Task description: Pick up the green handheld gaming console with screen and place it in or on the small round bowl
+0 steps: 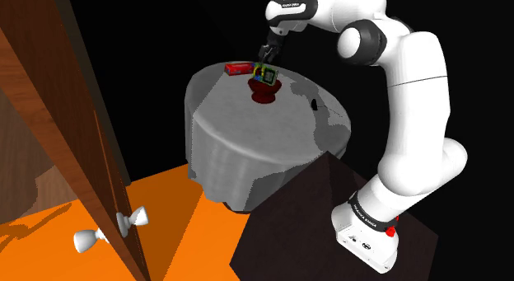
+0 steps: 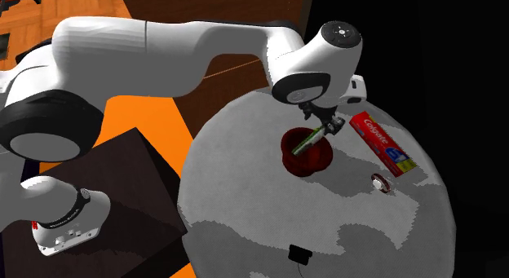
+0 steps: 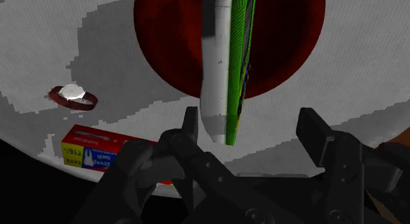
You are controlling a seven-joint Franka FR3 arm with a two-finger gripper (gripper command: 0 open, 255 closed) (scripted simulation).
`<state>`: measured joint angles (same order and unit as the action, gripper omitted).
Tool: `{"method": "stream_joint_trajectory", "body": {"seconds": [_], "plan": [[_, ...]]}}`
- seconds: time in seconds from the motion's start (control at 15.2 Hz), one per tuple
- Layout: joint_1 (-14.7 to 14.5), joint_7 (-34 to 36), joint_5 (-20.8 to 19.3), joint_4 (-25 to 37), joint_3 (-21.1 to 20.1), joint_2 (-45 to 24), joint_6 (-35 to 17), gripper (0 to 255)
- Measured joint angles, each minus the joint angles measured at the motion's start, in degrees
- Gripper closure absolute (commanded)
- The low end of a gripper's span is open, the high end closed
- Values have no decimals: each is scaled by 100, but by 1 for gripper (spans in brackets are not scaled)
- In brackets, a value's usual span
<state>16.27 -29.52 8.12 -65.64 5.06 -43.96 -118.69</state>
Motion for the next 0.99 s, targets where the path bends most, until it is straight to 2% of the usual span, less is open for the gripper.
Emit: {"method": "stream_joint_trajectory", "body": {"seconds": [0.26,0.53,0.99], "plan": [[0,-1,0,-9,0,-1,-3,0],[-15,48,-31,120,18,262,382,0],[12,18,-30,99,25,357,464,0]]}}
